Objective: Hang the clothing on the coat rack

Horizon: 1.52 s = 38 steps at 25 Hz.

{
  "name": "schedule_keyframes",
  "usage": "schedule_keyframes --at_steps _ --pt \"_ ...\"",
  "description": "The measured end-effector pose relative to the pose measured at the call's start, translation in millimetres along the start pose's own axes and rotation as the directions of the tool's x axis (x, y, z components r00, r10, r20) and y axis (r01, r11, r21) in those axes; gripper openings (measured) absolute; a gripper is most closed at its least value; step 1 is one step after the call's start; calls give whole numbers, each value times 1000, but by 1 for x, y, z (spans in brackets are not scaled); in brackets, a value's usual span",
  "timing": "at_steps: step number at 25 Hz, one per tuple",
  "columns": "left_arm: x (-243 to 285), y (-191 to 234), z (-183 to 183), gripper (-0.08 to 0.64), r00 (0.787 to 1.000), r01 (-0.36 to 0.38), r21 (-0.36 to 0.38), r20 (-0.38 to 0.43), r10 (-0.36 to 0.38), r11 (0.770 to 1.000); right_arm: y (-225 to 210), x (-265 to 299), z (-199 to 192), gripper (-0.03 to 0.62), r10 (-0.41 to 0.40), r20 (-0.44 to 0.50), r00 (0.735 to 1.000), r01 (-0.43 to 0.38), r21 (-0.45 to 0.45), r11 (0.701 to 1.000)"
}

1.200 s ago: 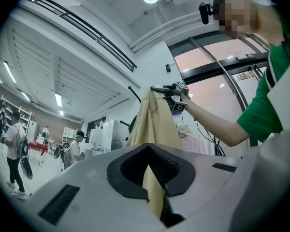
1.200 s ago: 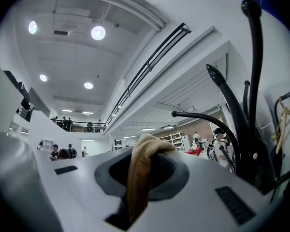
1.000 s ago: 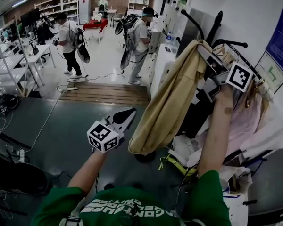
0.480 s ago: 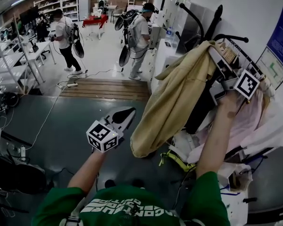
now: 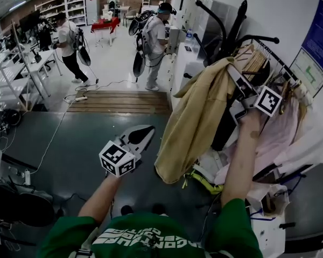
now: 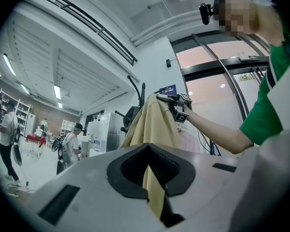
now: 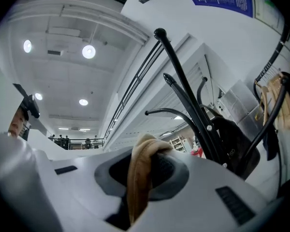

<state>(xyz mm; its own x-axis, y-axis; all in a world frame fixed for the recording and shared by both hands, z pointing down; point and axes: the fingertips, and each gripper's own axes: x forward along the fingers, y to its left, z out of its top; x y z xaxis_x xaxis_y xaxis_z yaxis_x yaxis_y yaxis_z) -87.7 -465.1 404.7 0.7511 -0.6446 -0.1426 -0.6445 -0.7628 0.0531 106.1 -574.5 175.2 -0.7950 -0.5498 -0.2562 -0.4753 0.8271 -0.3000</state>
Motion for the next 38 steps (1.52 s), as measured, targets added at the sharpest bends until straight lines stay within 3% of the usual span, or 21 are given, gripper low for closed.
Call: schedule_keyframes --at_steps 18,29,38 --pt "-3 -7 -12 4 1000 -6 -16 -25 5 1000 4 -14 -74 44 178 120 977 -191 98 977" --pt "-10 -5 -14 5 1000 1 -26 -23 -2 1000 6 -25 -86 48 155 196 968 -177 100 979" --pt "-10 1 -12 5 1000 18 -36 -7 -18 999 2 -36 -88 95 95 206 974 -118 100 988"
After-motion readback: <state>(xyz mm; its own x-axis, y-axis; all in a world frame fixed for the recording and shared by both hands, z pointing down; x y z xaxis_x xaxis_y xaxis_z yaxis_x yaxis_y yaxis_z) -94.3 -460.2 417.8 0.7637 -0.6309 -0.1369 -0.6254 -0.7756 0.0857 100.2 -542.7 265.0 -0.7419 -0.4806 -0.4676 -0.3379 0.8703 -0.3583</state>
